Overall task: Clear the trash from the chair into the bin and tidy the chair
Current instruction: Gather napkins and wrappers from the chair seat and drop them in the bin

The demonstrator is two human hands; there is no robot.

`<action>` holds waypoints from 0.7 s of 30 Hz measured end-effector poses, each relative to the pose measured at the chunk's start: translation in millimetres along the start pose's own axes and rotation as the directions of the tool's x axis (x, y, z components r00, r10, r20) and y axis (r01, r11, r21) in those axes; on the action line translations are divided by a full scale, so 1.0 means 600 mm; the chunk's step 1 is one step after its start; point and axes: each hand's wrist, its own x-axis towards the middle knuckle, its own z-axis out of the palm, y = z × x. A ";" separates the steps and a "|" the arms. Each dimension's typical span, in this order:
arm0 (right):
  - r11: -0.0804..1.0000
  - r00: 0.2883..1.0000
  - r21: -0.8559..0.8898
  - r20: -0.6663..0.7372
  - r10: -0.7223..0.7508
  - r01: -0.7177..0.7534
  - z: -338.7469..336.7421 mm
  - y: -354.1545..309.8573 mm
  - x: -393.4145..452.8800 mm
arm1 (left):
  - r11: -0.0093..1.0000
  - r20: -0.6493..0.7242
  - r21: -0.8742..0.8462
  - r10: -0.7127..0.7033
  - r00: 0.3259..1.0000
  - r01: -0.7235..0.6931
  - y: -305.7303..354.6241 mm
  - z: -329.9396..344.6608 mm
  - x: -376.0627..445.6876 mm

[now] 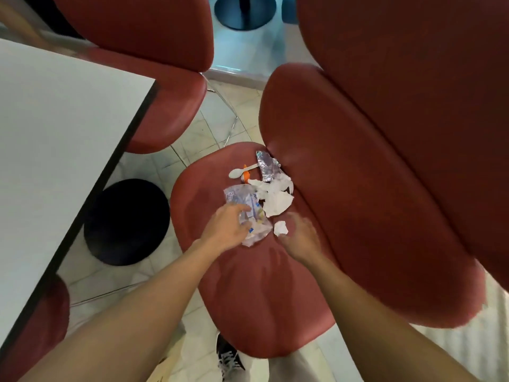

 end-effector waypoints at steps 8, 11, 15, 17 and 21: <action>0.999 0.992 -0.012 0.122 0.042 -0.041 0.023 0.022 0.171 | 0.993 0.083 0.119 -0.034 0.996 0.024 0.019 0.054 0.192; 0.983 0.992 -0.181 0.125 0.010 0.013 0.040 0.031 0.212 | 0.975 0.076 0.220 -0.047 0.996 0.029 0.019 0.072 0.240; 0.920 0.990 -0.384 0.137 -0.027 0.078 0.057 0.043 0.255 | 0.921 0.056 0.386 -0.083 0.995 0.055 0.004 0.110 0.290; 0.902 0.985 -0.422 0.171 -0.021 0.093 0.068 0.052 0.278 | 0.854 0.055 0.515 -0.117 0.992 0.072 -0.001 0.131 0.311; 0.900 0.989 -0.420 0.137 -0.063 0.116 0.080 0.060 0.300 | 0.797 0.016 0.601 -0.097 0.995 0.068 -0.009 0.154 0.331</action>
